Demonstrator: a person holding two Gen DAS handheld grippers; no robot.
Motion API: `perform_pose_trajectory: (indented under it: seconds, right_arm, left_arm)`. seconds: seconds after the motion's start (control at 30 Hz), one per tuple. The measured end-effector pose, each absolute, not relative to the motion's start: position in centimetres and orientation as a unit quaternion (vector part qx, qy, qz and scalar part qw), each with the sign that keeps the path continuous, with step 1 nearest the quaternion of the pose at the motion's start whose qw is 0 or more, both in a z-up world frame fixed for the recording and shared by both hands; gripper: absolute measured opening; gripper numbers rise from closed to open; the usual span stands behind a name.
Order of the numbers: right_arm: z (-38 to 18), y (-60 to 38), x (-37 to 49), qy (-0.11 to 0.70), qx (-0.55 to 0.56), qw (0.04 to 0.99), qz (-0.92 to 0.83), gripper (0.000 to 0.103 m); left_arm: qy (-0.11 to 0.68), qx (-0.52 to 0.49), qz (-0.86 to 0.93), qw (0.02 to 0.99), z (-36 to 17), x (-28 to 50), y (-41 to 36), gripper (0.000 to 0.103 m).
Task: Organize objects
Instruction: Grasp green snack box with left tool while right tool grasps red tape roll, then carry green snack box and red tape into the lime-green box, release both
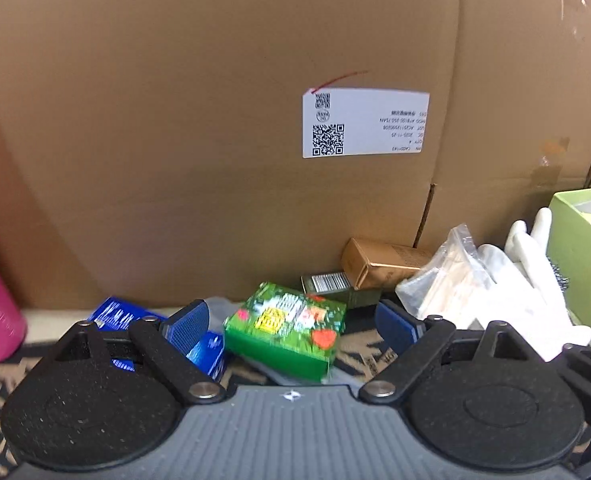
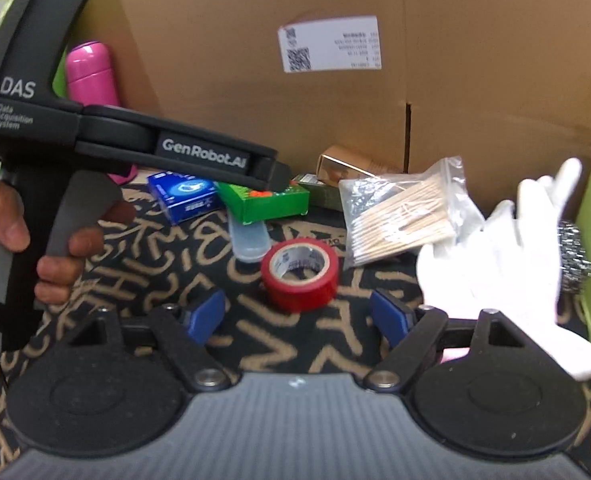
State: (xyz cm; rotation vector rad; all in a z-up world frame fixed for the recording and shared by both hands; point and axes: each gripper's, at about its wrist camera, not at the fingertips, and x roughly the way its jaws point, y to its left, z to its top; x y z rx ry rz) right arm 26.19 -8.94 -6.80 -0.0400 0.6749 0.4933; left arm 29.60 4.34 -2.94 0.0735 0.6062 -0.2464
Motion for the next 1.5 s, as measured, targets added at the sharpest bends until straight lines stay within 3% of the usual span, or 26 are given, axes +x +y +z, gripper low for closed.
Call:
perform_pose_trajectory:
  seconds: [0.1, 0.17, 0.23, 0.3, 0.57, 0.87, 1.0, 1.4, 1.43, 1.5]
  right_arm:
    - [-7.2, -8.5, 27.3, 0.327, -0.015, 0.914, 0.238, 0.074]
    - [-7.4, -8.2, 27.8, 0.324, -0.019, 0.916, 0.235, 0.059]
    - [-7.4, -8.2, 27.9, 0.321, -0.023, 0.917, 0.234, 0.046]
    - [-7.4, -8.5, 27.7, 0.32, -0.021, 0.917, 0.238, 0.046]
    - [-7.2, -11.7, 23.8, 0.329, -0.025, 0.912, 0.242, 0.046]
    - [-6.8, -18.5, 13.9, 0.339, -0.067, 0.91, 0.229, 0.046]
    - [-6.6, -19.2, 11.3, 0.34, -0.07, 0.912, 0.217, 0.053]
    - [-6.8, -19.1, 11.4, 0.326, -0.053, 0.918, 0.221, 0.059]
    - [-6.8, -19.0, 11.6, 0.325, -0.051, 0.918, 0.222, 0.059]
    - [-7.0, -18.9, 11.9, 0.326, -0.049, 0.916, 0.227, 0.046]
  left_arm:
    - [0.311, 0.05, -0.129, 0.94, -3.8, 30.8, 4.1, 0.093]
    - [0.325, 0.061, -0.135, 0.934, -4.6, 31.3, 3.9, 0.093]
    - [0.319, 0.072, -0.15, 0.933, -5.1, 30.9, 3.9, 0.08]
    - [0.312, 0.083, -0.147, 0.935, -5.2, 30.3, 4.0, 0.074]
    - [0.34, 0.019, -0.183, 0.922, -3.6, 24.7, 4.7, 0.072]
    - [0.372, 0.017, -0.25, 0.894, -5.2, 13.4, 2.4, 0.073]
    - [0.367, 0.05, -0.222, 0.902, -5.3, 12.0, 1.2, 0.08]
    - [0.361, 0.085, -0.199, 0.907, -5.9, 12.4, -0.4, 0.079]
    - [0.359, 0.083, -0.202, 0.907, -5.9, 12.3, -0.4, 0.074]
    - [0.358, 0.084, -0.208, 0.906, -5.7, 12.1, -0.4, 0.068]
